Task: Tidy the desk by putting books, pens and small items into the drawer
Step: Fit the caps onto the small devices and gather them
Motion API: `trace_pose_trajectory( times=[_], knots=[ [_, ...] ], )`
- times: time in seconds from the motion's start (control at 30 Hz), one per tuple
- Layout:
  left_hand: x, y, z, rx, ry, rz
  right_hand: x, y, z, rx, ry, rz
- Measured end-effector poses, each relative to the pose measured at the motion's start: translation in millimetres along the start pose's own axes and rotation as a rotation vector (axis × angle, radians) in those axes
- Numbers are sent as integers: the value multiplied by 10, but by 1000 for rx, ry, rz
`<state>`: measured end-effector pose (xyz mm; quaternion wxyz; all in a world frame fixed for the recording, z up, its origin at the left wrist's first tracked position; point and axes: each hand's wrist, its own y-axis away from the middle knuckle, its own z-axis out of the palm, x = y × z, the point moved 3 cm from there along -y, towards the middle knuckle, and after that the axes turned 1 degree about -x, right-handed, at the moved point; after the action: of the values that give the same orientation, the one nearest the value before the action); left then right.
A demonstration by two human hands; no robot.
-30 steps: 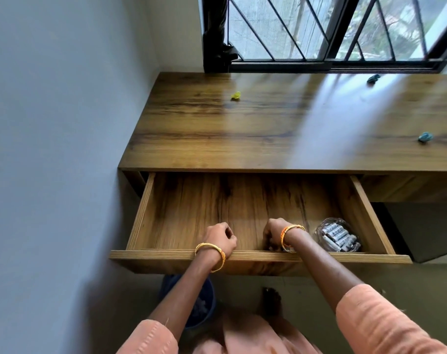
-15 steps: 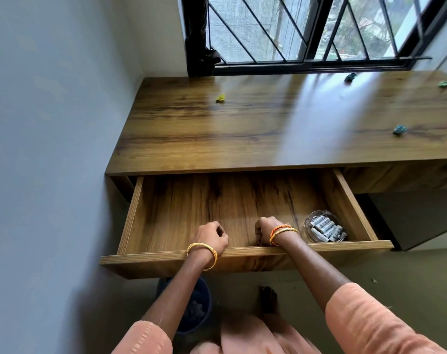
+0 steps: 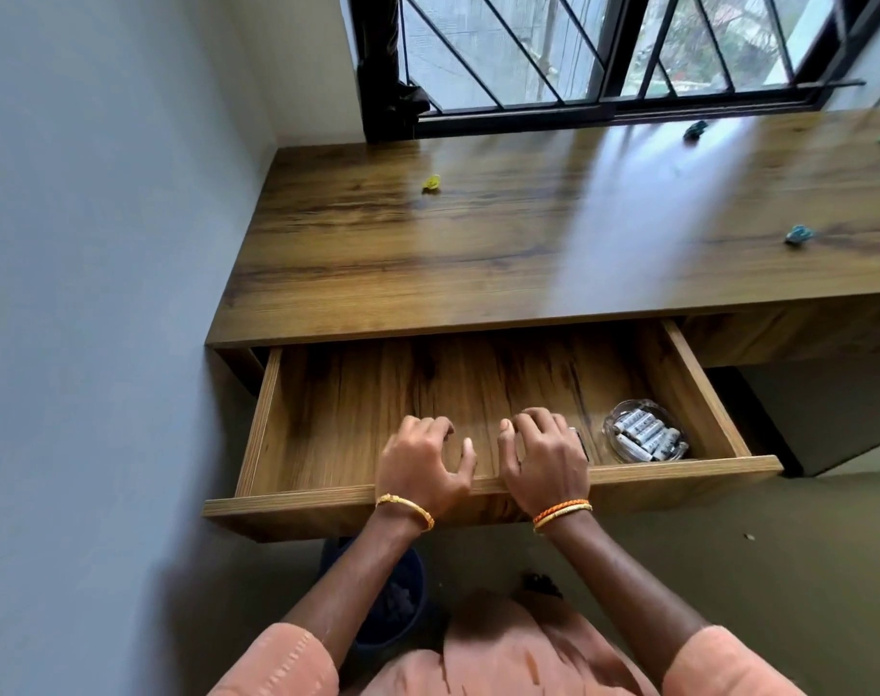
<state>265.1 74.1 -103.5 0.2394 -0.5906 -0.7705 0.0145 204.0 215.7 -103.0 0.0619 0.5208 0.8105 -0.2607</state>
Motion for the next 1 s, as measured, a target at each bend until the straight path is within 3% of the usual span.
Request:
trace_pose_trajectory(
  times=[0.27, 0.4, 0.57, 0.7, 0.9, 1.0],
  knots=[
    [-88, -428, 75, 145, -83, 139, 14, -402, 157, 134, -19, -71],
    [-173, -808, 209, -44, -162, 419, 49, -759, 325, 53, 46, -157],
    [-277, -1303, 365, -348, -444, 383, 160, -1071, 528, -159, 193, -359],
    [-315, -1540, 405, -319, -385, 397, 192, -1358, 609, -267, 209, -387],
    [-270, -1605, 421, -216, -140, 363, 174, -1528, 684, -115, 96, -321],
    [-165, -1683, 411, -197, -151, 364, 134, -1605, 702, 8, 102, -355]
  ],
)
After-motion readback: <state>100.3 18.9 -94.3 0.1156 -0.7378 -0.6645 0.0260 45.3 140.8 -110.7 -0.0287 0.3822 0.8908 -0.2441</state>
